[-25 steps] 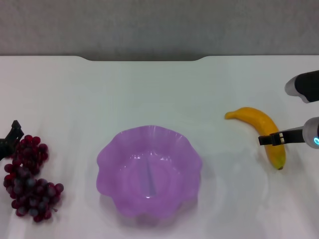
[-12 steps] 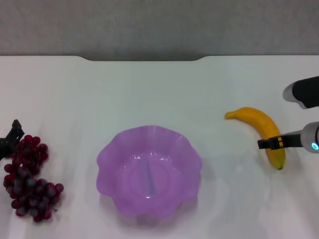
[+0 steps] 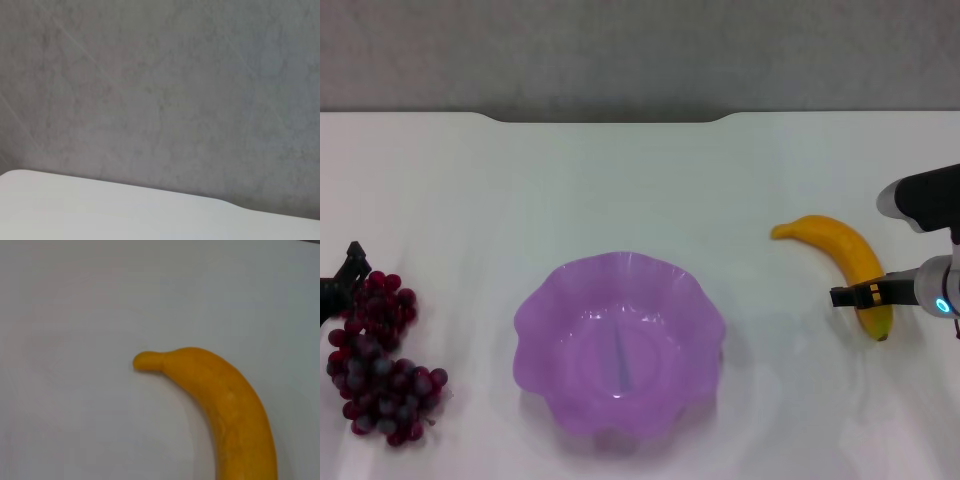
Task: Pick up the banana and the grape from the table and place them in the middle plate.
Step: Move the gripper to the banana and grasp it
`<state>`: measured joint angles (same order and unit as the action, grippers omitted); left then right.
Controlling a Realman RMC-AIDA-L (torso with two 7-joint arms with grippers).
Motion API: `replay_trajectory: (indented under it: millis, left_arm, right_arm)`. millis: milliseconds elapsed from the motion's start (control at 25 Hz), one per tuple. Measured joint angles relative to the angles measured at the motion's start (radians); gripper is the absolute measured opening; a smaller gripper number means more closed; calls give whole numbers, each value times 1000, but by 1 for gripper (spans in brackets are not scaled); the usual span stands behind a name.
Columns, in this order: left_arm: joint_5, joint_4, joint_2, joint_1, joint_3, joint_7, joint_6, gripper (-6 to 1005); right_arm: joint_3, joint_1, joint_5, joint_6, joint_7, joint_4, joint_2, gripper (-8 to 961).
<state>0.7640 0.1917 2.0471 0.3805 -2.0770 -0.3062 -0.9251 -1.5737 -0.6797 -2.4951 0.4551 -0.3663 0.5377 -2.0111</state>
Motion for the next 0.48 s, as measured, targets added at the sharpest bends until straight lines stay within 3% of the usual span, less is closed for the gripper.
replay_trajectory:
  millis: [480]
  left_arm:
    - [0,0,1,1,-2,-1,0,887]
  right_arm:
    - [40,4,46,-80,-1,-54,-2,886]
